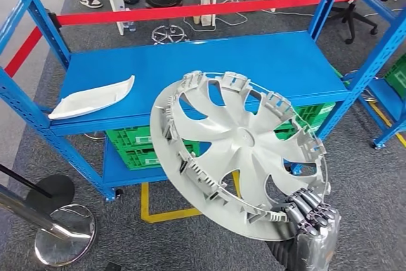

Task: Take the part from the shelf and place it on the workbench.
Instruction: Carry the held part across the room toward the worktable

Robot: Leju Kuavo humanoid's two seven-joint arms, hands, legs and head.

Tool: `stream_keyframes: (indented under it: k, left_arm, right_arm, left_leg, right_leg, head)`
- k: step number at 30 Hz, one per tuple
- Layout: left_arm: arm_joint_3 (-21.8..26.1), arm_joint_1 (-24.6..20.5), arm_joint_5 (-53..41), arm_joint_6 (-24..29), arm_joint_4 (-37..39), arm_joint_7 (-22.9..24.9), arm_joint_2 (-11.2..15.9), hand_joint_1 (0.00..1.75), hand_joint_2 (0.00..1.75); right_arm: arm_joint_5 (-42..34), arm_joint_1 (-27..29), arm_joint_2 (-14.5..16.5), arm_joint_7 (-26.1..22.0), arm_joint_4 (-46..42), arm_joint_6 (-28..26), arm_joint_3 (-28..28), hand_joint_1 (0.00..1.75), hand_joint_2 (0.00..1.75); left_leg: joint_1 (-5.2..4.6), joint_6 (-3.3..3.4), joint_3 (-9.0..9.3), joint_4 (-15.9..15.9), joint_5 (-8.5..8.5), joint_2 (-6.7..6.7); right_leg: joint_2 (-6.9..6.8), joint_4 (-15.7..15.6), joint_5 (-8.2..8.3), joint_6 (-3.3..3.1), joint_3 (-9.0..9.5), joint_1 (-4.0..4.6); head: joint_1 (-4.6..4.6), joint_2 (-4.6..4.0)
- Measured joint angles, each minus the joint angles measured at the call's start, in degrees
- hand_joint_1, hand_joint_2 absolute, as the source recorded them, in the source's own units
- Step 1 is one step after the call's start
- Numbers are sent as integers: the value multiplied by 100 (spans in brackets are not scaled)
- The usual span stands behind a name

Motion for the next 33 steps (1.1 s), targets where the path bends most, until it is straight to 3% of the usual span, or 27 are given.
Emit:
stream_keyframes:
  k: [1, 3, 4, 5, 6, 7, 9, 10, 11, 12, 14, 15, 16, 18, 19, 20, 21, 22, 24, 26, 27, 29, 30, 31, 33]
  left_arm:
    - [-15, -9, -5, -5, 0, 3, -2, 0, 175]
    - [-56, -3, -15, -16, 0, 12, 10, 0, 175]
    - [-80, 4, -22, -26, 0, 17, 18, 0, 175]
    - [-103, 7, -29, -36, 0, 20, 25, 0, 175]
    - [-122, 5, -37, -45, 0, 21, 30, 0, 175]
    - [-136, 1, -43, -51, 0, 23, 33, 0, 175]
    - [-152, -7, -48, -54, 0, 28, 42, 0, 175]
    - [-158, -7, -49, -54, 0, 32, 50, 0, 175]
    - [-163, -8, -50, -54, 0, 36, 58, 0, 175]
    - [-169, -7, -51, -54, 0, 39, 66, 0, 175]
    - [-184, -8, -55, -61, 0, 42, 84, 0, 175]
    - [-193, -3, -57, -69, 0, 42, 93, 0, 175]
    - [-203, 8, -63, -79, 0, 43, 102, 0, 175]
    - [-239, 40, -86, -105, 0, 39, 116, 0, 175]
    - [-260, 52, -96, -117, 0, 34, 123, 0, 175]
    - [-279, 57, -104, -128, 0, 26, 133, 0, 175]
    - [-293, 57, -105, -137, 0, 16, 142, 0, 175]
    - [-308, 55, -105, -145, 0, 6, 154, 0, 175]
    - [-341, 50, -105, -159, 1, -12, 186, 0, 175]
    - [-384, 48, -107, -168, 3, -30, 218, 0, 175]
    - [-405, 46, -107, -170, 5, -36, 229, 0, 175]
    - [-437, 39, -105, -174, 7, -42, 227, 0, 175]
    - [-447, 33, -105, -176, 8, -43, 223, 0, 175]
    - [-458, 32, -105, -178, 8, -44, 222, 0, 175]
    - [-486, 52, -103, -189, 10, -46, 227, 0, 175]
  right_arm:
    - [16, 6, 1, 33, 0, 0, 6, 175, 175]
    - [44, 18, 1, 88, 0, 0, 19, 175, 175]
    - [53, 25, 1, 110, 0, 0, 22, 175, 175]
    - [58, 35, 1, 125, 0, 0, 23, 175, 175]
    - [60, 42, 1, 137, 0, 0, 23, 175, 175]
    - [62, 47, 1, 144, 0, 0, 23, 175, 175]
    - [65, 44, 1, 149, -2, 0, 24, 175, 175]
    - [69, 37, 1, 149, -2, 0, 26, 175, 175]
    - [72, 35, 1, 149, -3, 0, 28, 175, 175]
    - [75, 39, 1, 149, -4, -1, 30, 175, 175]
    - [78, 66, 1, 150, -4, -2, 27, 175, 175]
    - [82, 75, 1, 156, -4, -2, 26, 175, 175]
    - [88, 81, 1, 164, -4, -2, 25, 175, 175]
    - [111, 93, 1, 185, -5, -1, 23, 175, 175]
    - [124, 107, 1, 194, -8, 0, 21, 175, 175]
    - [135, 128, 1, 202, -19, 0, 14, 175, 175]
    - [142, 153, 1, 207, -34, 0, 3, 175, 175]
    - [144, 181, 1, 210, -54, -1, -9, 175, 175]
    - [142, 229, 6, 205, -104, -2, -34, 175, 175]
    - [136, 267, 15, 196, -166, -2, -61, 175, 175]
    - [133, 291, 24, 191, -202, -2, -79, 175, 175]
    - [128, 357, 46, 182, -271, -2, -119, 175, 175]
    - [127, 387, 58, 179, -301, -2, -138, 175, 175]
    - [125, 405, 66, 176, -321, -2, -155, 175, 175]
    - [113, 420, 77, 157, -339, -2, -184, 175, 175]
  left_leg:
    - [4, 39, -74, -15, 69, 84]
    - [-29, 74, -231, -4, 196, 246]
    - [-43, 73, -316, 3, 262, 332]
    - [-55, 70, -402, 10, 322, 415]
    - [-63, 64, -487, 20, 380, 494]
    - [-69, 52, -566, 32, 432, 566]
    - [-89, 7, -688, 80, 525, 683]
    - [-100, -22, -734, 109, 577, 735]
    - [-108, -45, -766, 129, 636, 784]
    - [-105, -68, -795, 138, 698, 836]
    - [-76, -127, -842, 146, 742, 850]
    - [-57, -168, -879, 225, 609, 742]
    - [-44, -206, -934, 404, 368, 587]
    - [-29, -241, -1070, 1070, -268, 293]
    - [-29, -236, -1111, 1423, -474, 240]
    - [-31, -221, -1096, 1667, -539, 218]
    - [-37, -194, -998, 1722, -474, 205]
    - [-46, -155, -800, 1565, -327, 177]
    - [-76, -42, -209, 799, -108, -16]
    - [-97, 23, 236, 67, -135, -214]
    - [-109, 32, 313, -105, -162, -246]
    - [-116, 37, 260, -204, -47, -131]
    - [-107, 61, 216, -241, 30, -56]
    - [-93, 90, 162, -277, 105, 32]
    - [-83, 124, 43, -292, 215, 206]
  right_leg:
    - [-116, 217, -246, 10, -93, -1]
    - [-333, 939, -831, 37, -293, -2]
    - [-379, 1293, -987, 54, -348, -4]
    - [-401, 1510, -997, 68, -327, -6]
    - [-420, 1535, -884, 75, -213, -6]
    - [-455, 1358, -718, 74, 1, -5]
    - [-662, 528, -553, 58, 700, 2]
    - [-762, 79, -594, 34, 1022, 14]
    - [-830, -244, -654, 10, 1222, 31]
    - [-825, -416, -691, -19, 1292, 53]
    - [-735, -430, -617, -110, 1155, 67]
    - [-685, -423, -554, -167, 1078, 64]
    - [-635, -419, -477, -221, 988, 57]
    - [-514, -400, -314, -287, 802, 66]
    - [-443, -387, -227, -299, 704, 80]
    - [-367, -367, -142, -304, 599, 97]
    - [-289, -342, -61, -304, 486, 114]
    - [-211, -315, 18, -303, 366, 127]
    - [-63, -276, 163, -294, 167, 145]
    - [60, -272, 317, -259, 37, 145]
    - [115, -291, 398, -227, -6, 133]
    - [191, -354, 521, -159, -78, 113]
    - [127, -324, 453, -133, -141, 118]
    - [10, -178, 269, -108, -230, 125]
    - [-278, 517, -336, -52, -461, 103]
  head:
    - [21, 0]
    - [61, 0]
    - [63, 0]
    - [62, 0]
    - [62, 0]
    - [62, 0]
    - [66, 0]
    - [62, 0]
    - [59, 0]
    - [56, 0]
    - [53, 0]
    - [54, 0]
    - [47, 0]
    - [33, 0]
    - [28, 0]
    - [29, 0]
    - [29, 0]
    - [30, 0]
    - [30, 0]
    - [34, 0]
    - [32, 0]
    - [26, 0]
    - [30, 0]
    - [49, 0]
    - [78, 0]
